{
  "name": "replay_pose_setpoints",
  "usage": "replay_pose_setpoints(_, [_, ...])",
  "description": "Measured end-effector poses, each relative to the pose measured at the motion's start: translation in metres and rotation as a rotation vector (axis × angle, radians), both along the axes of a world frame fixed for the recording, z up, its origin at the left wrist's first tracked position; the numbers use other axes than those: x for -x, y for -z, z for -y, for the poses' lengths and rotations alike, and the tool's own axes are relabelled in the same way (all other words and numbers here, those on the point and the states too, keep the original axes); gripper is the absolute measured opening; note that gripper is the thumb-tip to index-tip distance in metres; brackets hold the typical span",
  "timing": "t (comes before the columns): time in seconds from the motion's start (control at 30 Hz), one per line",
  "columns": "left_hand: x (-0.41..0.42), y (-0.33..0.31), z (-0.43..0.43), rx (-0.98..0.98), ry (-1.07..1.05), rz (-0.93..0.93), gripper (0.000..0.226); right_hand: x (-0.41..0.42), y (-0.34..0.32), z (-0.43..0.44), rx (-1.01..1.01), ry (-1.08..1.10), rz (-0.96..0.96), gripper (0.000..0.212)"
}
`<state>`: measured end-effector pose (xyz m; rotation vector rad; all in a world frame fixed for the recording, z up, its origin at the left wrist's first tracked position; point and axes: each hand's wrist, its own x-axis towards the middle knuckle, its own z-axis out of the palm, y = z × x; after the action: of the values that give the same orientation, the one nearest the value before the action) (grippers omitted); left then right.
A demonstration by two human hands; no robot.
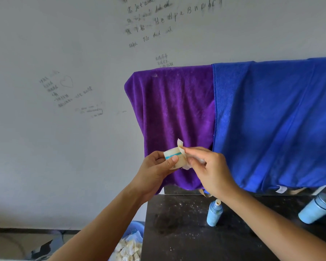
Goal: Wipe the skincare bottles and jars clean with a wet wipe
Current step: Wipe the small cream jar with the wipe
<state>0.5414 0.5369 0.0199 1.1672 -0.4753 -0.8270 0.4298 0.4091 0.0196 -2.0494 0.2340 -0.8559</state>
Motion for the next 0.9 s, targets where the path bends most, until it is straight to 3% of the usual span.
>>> replay_pose_setpoints(0.13, [0.0, -0.004, -0.008, 0.021, 0.096, 0.014, 0.046, -0.002, 0.002, 0.006, 0.002, -0.008, -0.013, 0.036])
replay_pose_setpoints(0.23, [-0.003, -0.004, -0.006, -0.01, 0.016, 0.072, 0.049, 0.0, 0.0, 0.0, 0.067, -0.004, 0.026, 0.036])
replay_pose_setpoints(0.37, [-0.012, 0.001, -0.009, -0.029, -0.105, 0.002, 0.056, 0.014, 0.007, -0.008, 0.124, -0.134, -0.005, 0.031])
replay_pose_setpoints(0.53, [-0.003, 0.003, -0.005, -0.074, -0.14, -0.027, 0.062, 0.006, -0.001, 0.005, 0.141, 0.068, 0.091, 0.027])
replay_pose_setpoints(0.63, [0.007, 0.001, 0.005, -0.056, -0.135, -0.041, 0.061, -0.007, 0.001, -0.004, 0.202, 0.052, 0.042, 0.03])
replay_pose_setpoints(0.83, [0.005, -0.003, -0.004, -0.03, -0.045, -0.194, 0.034, -0.004, 0.004, 0.007, 0.095, 0.067, 0.025, 0.028])
replay_pose_setpoints(0.9, [0.004, -0.002, -0.007, -0.038, -0.03, -0.169, 0.035, -0.005, 0.003, 0.01, 0.051, 0.054, -0.008, 0.029])
